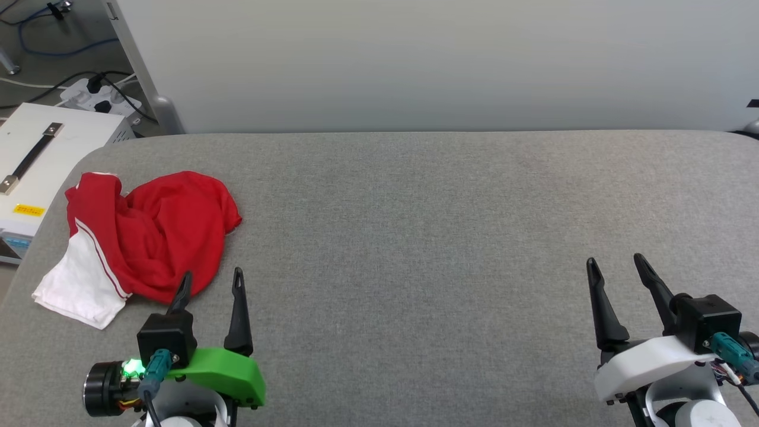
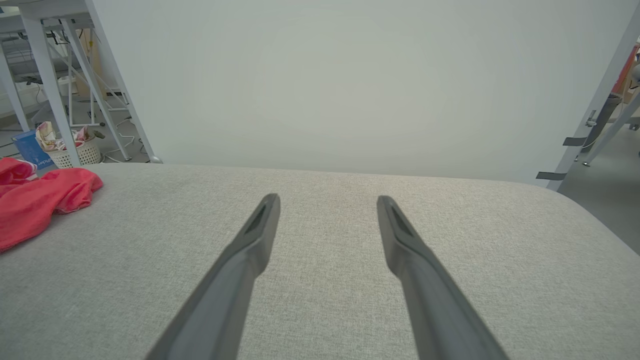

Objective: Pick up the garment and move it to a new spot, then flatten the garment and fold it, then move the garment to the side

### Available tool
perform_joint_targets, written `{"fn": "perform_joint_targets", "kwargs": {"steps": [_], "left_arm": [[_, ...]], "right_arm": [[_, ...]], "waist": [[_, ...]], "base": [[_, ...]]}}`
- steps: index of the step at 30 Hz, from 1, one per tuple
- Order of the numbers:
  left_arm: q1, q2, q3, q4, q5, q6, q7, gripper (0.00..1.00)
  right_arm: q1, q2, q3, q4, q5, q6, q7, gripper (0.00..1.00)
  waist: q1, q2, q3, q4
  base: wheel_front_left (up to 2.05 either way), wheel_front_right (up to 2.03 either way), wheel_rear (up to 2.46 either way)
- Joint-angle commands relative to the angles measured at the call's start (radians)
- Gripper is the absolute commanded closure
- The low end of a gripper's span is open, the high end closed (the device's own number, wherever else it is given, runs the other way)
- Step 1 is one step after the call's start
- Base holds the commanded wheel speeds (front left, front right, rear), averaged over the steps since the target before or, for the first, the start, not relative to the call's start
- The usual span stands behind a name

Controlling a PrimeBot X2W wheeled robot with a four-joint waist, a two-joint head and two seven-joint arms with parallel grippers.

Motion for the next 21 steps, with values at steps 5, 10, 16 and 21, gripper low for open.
{"fn": "perform_joint_targets", "kwargs": {"steps": [5, 10, 16, 21], "left_arm": [[-0.003, -0.002, 0.002, -0.002, -0.012, 0.007, -0.018, 0.00], [0.000, -0.002, 0.000, 0.002, -0.010, 0.009, -0.028, 0.00], [0.002, -0.002, -0.002, 0.010, -0.010, 0.013, -0.041, 0.00], [0.002, -0.002, -0.003, 0.017, -0.011, 0.015, -0.051, 0.00]], "right_arm": [[0.012, 0.000, -0.003, -0.002, 0.020, 0.000, -0.023, 0.00], [0.016, 0.000, -0.002, 0.003, 0.018, 0.000, -0.033, 0.00], [0.022, 0.000, 0.001, 0.010, 0.014, 0.000, -0.045, 0.00], [0.024, 0.000, 0.003, 0.014, 0.015, 0.000, -0.055, 0.00]], "waist": [[0.0000, 0.0000, 0.003, 0.002], [0.0000, 0.0000, 0.003, 0.002], [0.0000, 0.0000, 0.004, 0.004], [0.0000, 0.0000, 0.006, 0.006]], "base": [[0.00, 0.00, 0.00], [0.00, 0.00, 0.00], [0.00, 0.00, 0.00], [0.00, 0.00, 0.00]]}}
